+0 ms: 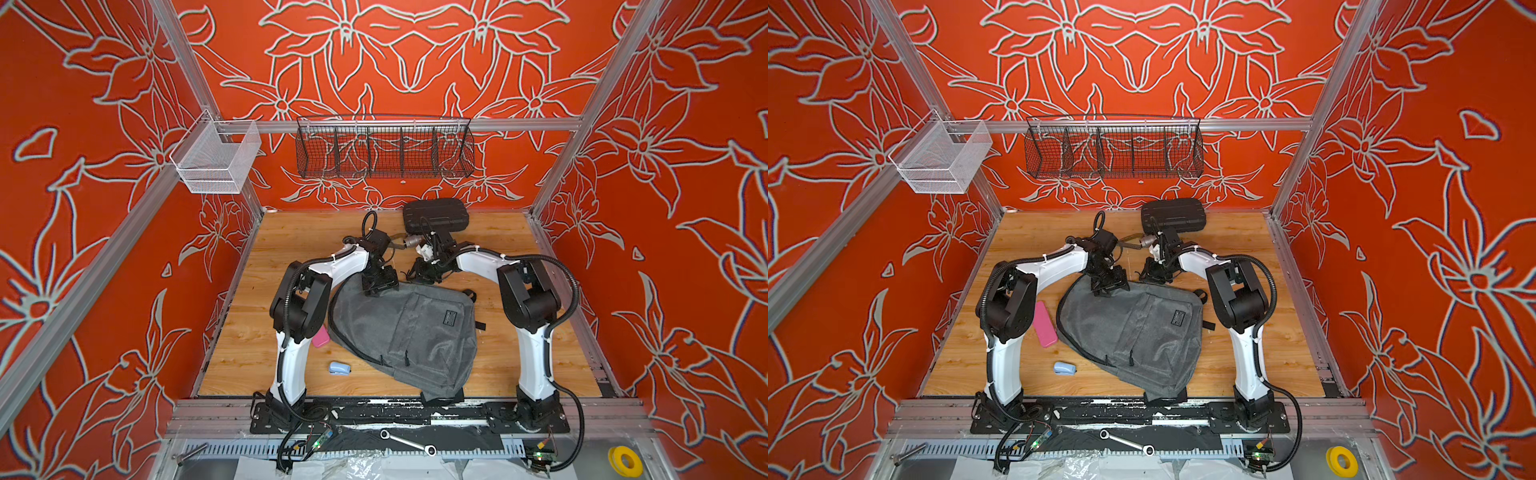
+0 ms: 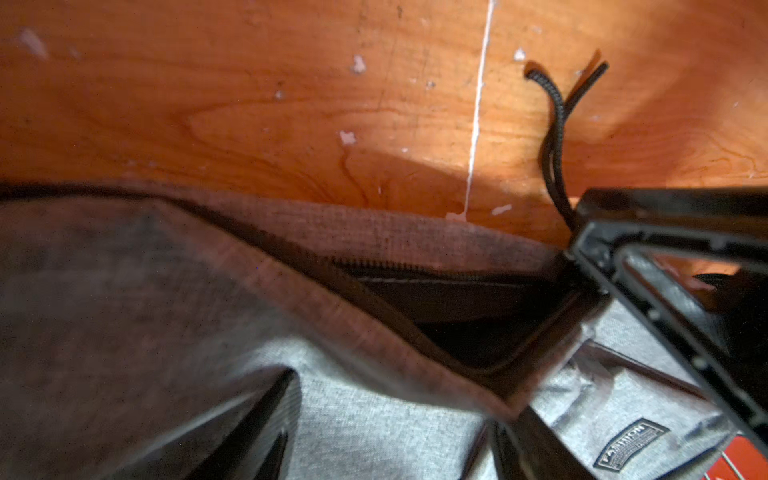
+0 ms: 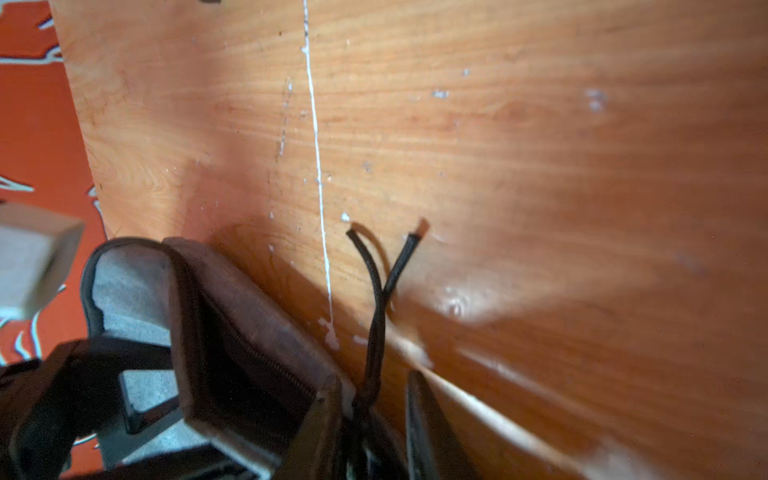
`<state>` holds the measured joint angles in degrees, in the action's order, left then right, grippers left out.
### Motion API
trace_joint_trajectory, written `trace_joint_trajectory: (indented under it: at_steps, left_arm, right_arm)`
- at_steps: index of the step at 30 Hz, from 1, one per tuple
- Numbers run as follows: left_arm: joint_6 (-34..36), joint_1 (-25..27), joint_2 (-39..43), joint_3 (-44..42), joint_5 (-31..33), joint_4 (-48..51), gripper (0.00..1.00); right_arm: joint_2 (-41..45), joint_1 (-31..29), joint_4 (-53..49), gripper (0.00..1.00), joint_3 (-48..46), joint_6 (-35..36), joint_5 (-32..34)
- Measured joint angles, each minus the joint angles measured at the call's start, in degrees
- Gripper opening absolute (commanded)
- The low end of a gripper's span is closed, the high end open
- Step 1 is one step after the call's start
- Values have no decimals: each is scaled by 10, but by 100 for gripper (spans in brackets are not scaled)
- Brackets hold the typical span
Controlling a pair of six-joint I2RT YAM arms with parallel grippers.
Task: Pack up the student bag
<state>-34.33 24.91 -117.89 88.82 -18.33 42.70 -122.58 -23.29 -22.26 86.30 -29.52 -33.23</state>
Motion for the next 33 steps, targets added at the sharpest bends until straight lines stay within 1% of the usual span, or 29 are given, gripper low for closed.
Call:
trace_joint_trajectory:
  at_steps: [3, 6, 9, 13, 16, 20, 22, 24, 25, 26, 28, 30, 33]
  left_arm:
    - [0, 1, 0, 6, 2, 5, 75]
    - [-2, 1, 0, 23, 2, 14, 80]
    - [-9, -2, 2, 49, -3, 19, 83]
    - [-31, -12, 7, 95, -14, 18, 86]
    - [-63, -21, 8, 130, -28, 16, 86]
    - [-109, -32, 5, 155, -55, 2, 86]
    - [-125, -36, -5, 170, -65, 0, 86]
    - [-136, -36, -19, 185, -74, 0, 86]
    - [-139, -36, -27, 189, -76, 1, 86]
    - [-140, -36, -32, 190, -77, 2, 86]
    - [-143, -36, -41, 187, -75, 8, 86]
    - [-146, -37, -44, 171, -77, 8, 84]
    - [-152, -39, -44, 115, -84, -2, 81]
  right_arm:
    - [-19, -1, -2, 7, 16, 9, -9]
    - [-19, -2, 5, 0, 11, 9, -26]
    - [-8, -2, 40, 0, -11, 7, -38]
    - [43, -2, 119, 0, -86, 2, -39]
    - [90, -2, 188, 0, -144, -1, -29]
    - [137, -2, 289, 0, -207, -12, -9]
    - [149, -2, 335, 0, -235, -17, 0]
    - [151, -2, 348, 0, -245, -19, 10]
    - [150, -2, 337, 5, -241, -17, 15]
    - [150, -2, 317, 16, -233, -14, 23]
    - [142, -2, 274, 30, -202, -6, 33]
    - [127, -2, 239, 37, -162, 3, 35]
    - [92, -6, 183, 44, -96, 22, 38]
